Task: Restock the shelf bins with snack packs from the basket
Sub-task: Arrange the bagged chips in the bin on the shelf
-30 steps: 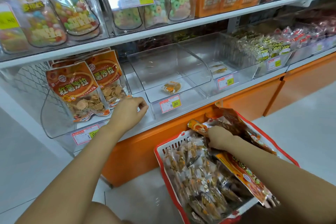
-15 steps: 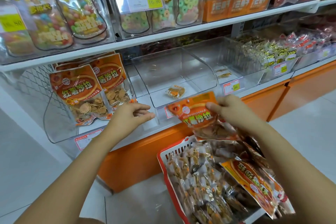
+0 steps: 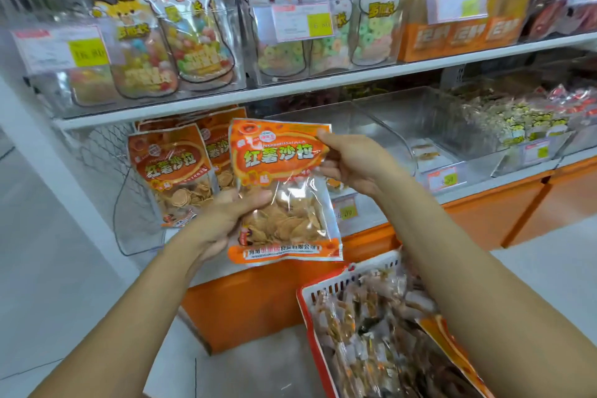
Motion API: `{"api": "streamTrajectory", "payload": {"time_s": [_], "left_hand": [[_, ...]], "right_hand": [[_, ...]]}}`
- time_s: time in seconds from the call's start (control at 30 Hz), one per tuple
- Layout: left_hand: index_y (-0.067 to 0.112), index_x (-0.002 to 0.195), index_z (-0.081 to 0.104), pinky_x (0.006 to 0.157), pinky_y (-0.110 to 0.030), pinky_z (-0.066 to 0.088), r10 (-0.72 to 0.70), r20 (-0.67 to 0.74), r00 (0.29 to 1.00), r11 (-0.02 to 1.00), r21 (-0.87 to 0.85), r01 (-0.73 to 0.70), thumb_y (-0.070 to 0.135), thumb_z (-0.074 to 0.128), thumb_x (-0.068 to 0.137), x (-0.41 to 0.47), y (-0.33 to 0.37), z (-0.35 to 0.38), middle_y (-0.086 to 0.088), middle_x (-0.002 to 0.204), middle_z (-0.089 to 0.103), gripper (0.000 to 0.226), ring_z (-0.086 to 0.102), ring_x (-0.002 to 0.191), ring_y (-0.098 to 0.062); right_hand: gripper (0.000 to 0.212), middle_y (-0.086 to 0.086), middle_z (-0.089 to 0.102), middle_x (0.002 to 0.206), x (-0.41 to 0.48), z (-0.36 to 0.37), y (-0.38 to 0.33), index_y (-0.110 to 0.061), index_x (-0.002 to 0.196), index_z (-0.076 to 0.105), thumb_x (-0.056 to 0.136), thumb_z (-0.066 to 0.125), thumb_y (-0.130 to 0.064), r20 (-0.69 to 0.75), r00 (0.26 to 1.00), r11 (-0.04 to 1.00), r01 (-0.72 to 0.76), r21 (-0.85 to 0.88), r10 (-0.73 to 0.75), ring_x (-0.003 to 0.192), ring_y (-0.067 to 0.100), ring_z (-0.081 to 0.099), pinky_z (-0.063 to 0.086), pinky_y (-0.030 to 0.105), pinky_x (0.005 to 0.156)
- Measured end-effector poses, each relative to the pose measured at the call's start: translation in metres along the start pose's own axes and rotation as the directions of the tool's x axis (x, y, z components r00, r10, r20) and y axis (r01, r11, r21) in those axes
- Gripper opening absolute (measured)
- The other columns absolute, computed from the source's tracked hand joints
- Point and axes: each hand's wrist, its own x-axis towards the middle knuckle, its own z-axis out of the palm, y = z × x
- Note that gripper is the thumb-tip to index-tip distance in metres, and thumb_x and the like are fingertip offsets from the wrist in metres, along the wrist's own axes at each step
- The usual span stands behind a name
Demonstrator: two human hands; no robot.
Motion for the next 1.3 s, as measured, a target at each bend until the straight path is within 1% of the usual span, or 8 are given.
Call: {"api": "streamTrajectory", "payload": {"time_s": [0.17, 0.4, 0.5, 0.67, 0.9, 1.03, 1.17, 1.3], "left_hand": [[0.01, 0.092, 0.072, 0.058, -0.028, 0.058, -0.012, -0.325, 0.946, 0.97, -0.233, -0.068, 0.023, 0.068, 0.069, 0.014, 0.009, -0.056, -0.005, 0.086, 0.075, 0.026, 0.072, 0.071, -0.013], [0.014, 0.091, 0.07, 0.07, -0.027, 0.054, 0.19, -0.538, 0.821, 0.98, 0.153, -0.127, 0.016, 0.076, 0.077, 0.029, 0.008, -0.093, 0.002, 0.081, 0.075, 0.015, 0.071, 0.072, -0.013], [0.015, 0.098, 0.07, 0.076, -0.028, 0.053, 0.206, -0.553, 0.807, 0.963, 0.262, -0.067, 0.022, 0.08, 0.073, 0.041, 0.003, -0.094, 0.002, 0.087, 0.074, 0.027, 0.071, 0.079, -0.015], [0.019, 0.088, 0.066, 0.052, -0.008, 0.044, 0.195, -0.474, 0.859, 0.908, 0.418, 0.024, 0.017, 0.076, 0.079, 0.063, -0.009, -0.071, 0.006, 0.079, 0.066, 0.014, 0.061, 0.065, -0.005], [0.023, 0.084, 0.062, 0.081, -0.029, 0.049, 0.098, -0.547, 0.831, 0.538, 0.732, 0.418, 0.063, 0.077, 0.059, 0.072, -0.01, -0.087, 0.007, 0.09, 0.066, 0.049, 0.061, 0.087, -0.018], [0.021, 0.115, 0.058, 0.09, -0.039, 0.051, -0.028, -0.584, 0.811, 0.184, 0.795, 0.578, 0.068, 0.078, 0.055, 0.074, -0.013, -0.105, -0.002, 0.112, 0.064, 0.079, 0.061, 0.102, -0.027], [0.014, 0.121, 0.043, 0.077, -0.033, 0.052, -0.13, -0.683, 0.719, 0.145, 0.704, 0.695, 0.058, 0.082, 0.058, 0.076, -0.022, -0.118, -0.008, 0.11, 0.06, 0.087, 0.062, 0.086, -0.025], [0.007, 0.119, 0.057, 0.083, -0.031, 0.05, -0.159, -0.657, 0.737, 0.125, 0.727, 0.675, 0.07, 0.05, 0.082, 0.082, -0.032, -0.112, -0.011, 0.108, 0.065, 0.074, 0.062, 0.096, -0.026]], "right_hand": [[0.03, 0.016, 0.06, 0.084, 0.032, 0.034, 0.017, 0.001, 0.101, 0.064, 0.095, 0.056, -0.027, 0.014, 1.0, 0.95, 0.017, -0.313, -0.013, 0.06, 0.016, 0.056, 0.051, 0.017, 0.054], [0.025, 0.006, 0.065, 0.098, 0.051, 0.043, 0.046, -0.003, 0.109, 0.066, 0.085, 0.066, -0.013, -0.039, 0.919, 0.608, 0.227, -0.76, -0.391, 0.091, 0.022, 0.06, 0.044, 0.026, 0.08], [0.013, 0.002, 0.058, 0.082, 0.062, 0.039, 0.057, -0.011, 0.084, 0.066, 0.083, 0.07, -0.024, 0.041, 0.924, 0.495, 0.241, -0.835, -0.38, 0.079, 0.023, 0.052, 0.032, 0.024, 0.063], [0.03, 0.015, 0.065, 0.096, 0.076, 0.033, 0.068, -0.006, 0.105, 0.065, 0.088, 0.063, -0.03, 0.074, 0.954, 0.443, 0.204, -0.873, -0.292, 0.086, 0.028, 0.059, 0.039, 0.029, 0.063], [0.009, 0.009, 0.057, 0.076, 0.074, 0.032, 0.066, -0.017, 0.086, 0.052, 0.092, 0.057, -0.021, 0.078, 0.97, 0.474, 0.182, -0.861, -0.23, 0.065, 0.02, 0.049, 0.032, 0.022, 0.048], [0.007, 0.006, 0.054, 0.073, 0.075, 0.032, 0.066, -0.019, 0.094, 0.049, 0.092, 0.056, -0.02, 0.099, 0.971, 0.503, 0.198, -0.841, -0.218, 0.066, 0.018, 0.049, 0.03, 0.016, 0.047], [0.035, 0.002, 0.058, 0.079, 0.076, 0.03, 0.07, -0.013, 0.126, 0.054, 0.093, 0.056, -0.024, 0.085, 0.977, 0.532, 0.18, -0.827, -0.197, 0.059, 0.008, 0.049, 0.03, 0.017, 0.047], [0.054, 0.01, 0.058, 0.128, 0.072, 0.029, 0.073, -0.011, 0.142, 0.041, 0.093, 0.054, -0.03, 0.054, 0.994, 0.516, 0.095, -0.852, -0.094, 0.104, 0.026, 0.06, 0.04, 0.022, 0.072]]}}
